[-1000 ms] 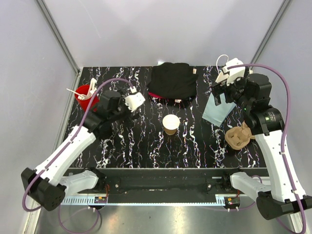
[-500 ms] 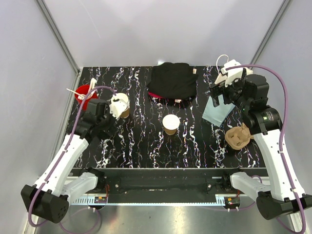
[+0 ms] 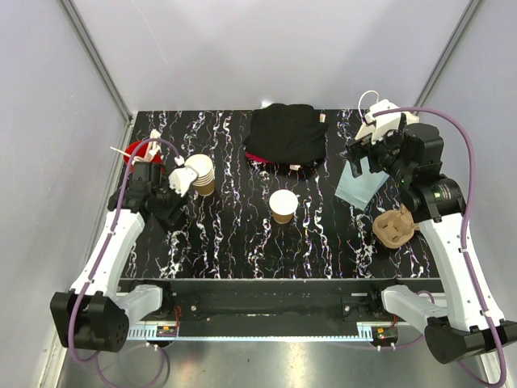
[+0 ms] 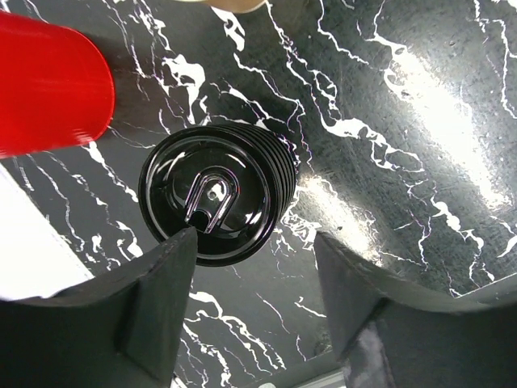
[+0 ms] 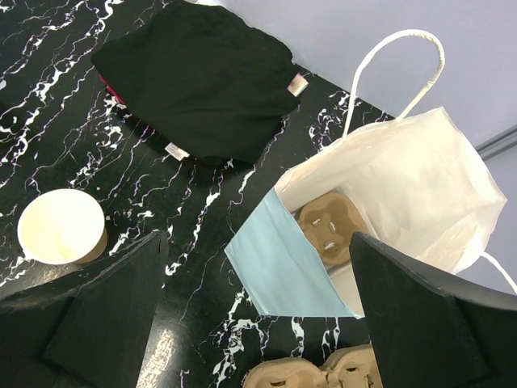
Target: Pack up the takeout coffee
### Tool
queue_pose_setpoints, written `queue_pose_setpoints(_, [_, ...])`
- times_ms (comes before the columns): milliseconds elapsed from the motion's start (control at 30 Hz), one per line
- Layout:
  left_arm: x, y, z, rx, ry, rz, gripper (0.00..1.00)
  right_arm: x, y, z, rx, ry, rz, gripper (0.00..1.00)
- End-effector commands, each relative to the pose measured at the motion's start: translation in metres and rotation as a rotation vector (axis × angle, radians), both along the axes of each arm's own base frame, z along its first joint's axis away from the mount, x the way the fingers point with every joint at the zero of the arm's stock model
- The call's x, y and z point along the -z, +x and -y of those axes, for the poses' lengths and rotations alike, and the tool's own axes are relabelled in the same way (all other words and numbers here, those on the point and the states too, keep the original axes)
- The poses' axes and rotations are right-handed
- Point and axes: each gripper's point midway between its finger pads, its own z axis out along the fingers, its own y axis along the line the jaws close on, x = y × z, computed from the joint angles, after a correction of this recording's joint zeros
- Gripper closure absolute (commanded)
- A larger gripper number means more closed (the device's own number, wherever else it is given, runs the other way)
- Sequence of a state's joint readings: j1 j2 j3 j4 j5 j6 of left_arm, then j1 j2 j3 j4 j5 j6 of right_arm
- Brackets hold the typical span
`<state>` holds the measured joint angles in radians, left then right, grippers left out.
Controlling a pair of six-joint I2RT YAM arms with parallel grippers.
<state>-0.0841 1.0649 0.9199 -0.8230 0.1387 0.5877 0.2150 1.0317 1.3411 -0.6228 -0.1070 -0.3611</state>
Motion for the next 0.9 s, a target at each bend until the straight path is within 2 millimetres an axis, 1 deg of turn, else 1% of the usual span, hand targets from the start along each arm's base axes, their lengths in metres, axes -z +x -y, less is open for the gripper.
queue_pose_setpoints(0, [0.008, 0.005, 0.0, 0.031, -0.022, -0.008, 0.4, -0.007, 0.005, -0.005, -0.016, 0.025, 0.031, 0.0])
queue_pose_setpoints(133, [0.016, 0.007, -0.003, 0.03, -0.02, -0.032, 0.43, -0.006, 0.006, -0.005, -0.017, 0.025, 0.028, 0.0])
queue_pose_setpoints(367, [0.032, 0.009, -0.005, 0.023, -0.022, -0.064, 0.45, -0.002, 0.007, -0.006, -0.019, 0.023, 0.019, 0.0])
queue_pose_setpoints(867, [0.05, 0.008, -0.007, 0.014, -0.037, -0.111, 0.55, -0.002, 0.008, -0.004, -0.011, 0.023, 0.021, 0.0])
